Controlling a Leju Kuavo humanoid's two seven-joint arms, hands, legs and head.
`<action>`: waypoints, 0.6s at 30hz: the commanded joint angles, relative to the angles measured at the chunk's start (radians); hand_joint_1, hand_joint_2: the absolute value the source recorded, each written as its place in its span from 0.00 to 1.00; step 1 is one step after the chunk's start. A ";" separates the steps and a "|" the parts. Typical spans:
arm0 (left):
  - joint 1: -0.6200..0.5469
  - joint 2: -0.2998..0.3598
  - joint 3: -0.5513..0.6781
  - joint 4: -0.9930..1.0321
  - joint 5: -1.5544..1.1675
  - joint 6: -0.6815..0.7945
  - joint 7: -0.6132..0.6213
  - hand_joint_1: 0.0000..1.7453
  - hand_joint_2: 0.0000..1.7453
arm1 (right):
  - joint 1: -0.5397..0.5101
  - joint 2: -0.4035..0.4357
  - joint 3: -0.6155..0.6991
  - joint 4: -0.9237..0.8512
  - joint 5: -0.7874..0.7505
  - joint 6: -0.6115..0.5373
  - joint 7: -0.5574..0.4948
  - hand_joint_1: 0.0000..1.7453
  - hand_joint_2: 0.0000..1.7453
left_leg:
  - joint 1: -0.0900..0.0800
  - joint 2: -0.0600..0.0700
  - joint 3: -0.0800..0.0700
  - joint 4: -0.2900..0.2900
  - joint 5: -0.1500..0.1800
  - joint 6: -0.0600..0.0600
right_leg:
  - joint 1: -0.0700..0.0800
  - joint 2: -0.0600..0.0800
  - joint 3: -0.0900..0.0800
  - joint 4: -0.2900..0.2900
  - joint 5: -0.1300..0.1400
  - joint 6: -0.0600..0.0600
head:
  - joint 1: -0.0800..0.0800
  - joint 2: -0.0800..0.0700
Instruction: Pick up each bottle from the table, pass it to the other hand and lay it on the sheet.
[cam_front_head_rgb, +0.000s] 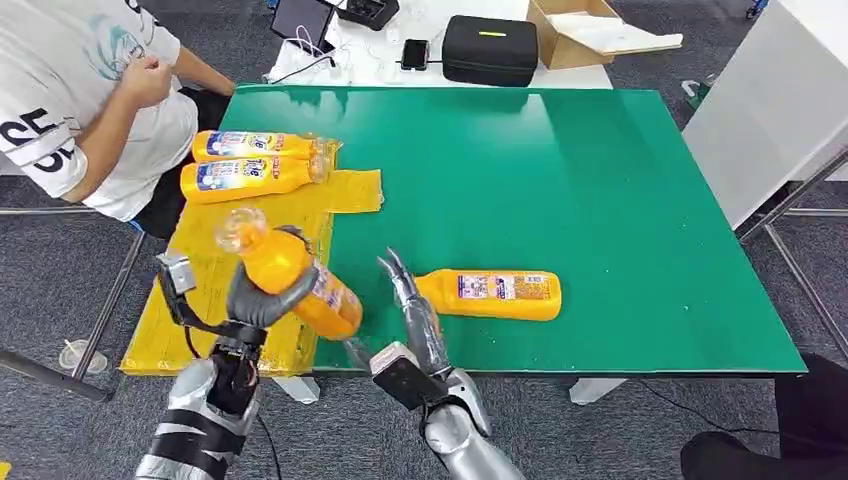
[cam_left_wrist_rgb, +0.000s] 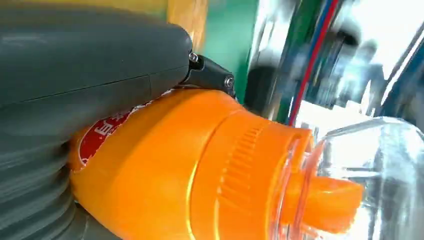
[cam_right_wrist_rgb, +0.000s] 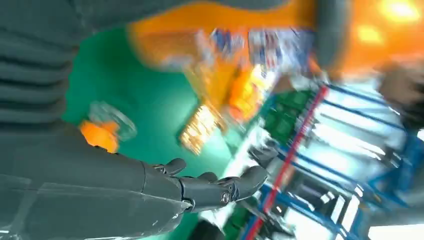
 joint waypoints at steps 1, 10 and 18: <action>-0.168 0.006 0.167 0.124 -0.270 0.267 -0.080 1.00 1.00 | 0.063 -0.079 0.048 -0.299 -0.058 -0.017 -0.020 0.00 0.00 | 0.000 -0.003 0.004 0.001 -0.001 0.001 | 0.001 -0.005 0.005 0.001 -0.003 -0.002 | 0.000 0.000; -0.322 0.118 -0.027 0.491 -1.060 0.878 -0.062 1.00 1.00 | 0.042 -0.078 0.064 -0.348 -0.174 -0.122 -0.057 0.00 0.00 | 0.000 0.000 0.007 -0.001 -0.001 0.001 | 0.001 -0.002 0.008 -0.001 -0.002 -0.002 | 0.000 0.000; -0.371 0.161 -0.153 0.638 -1.293 0.840 0.031 1.00 1.00 | 0.028 -0.084 0.068 -0.303 -0.211 -0.094 -0.059 0.00 0.00 | 0.000 0.003 0.005 0.000 -0.001 0.000 | 0.001 0.001 0.006 -0.001 0.000 -0.002 | 0.000 0.000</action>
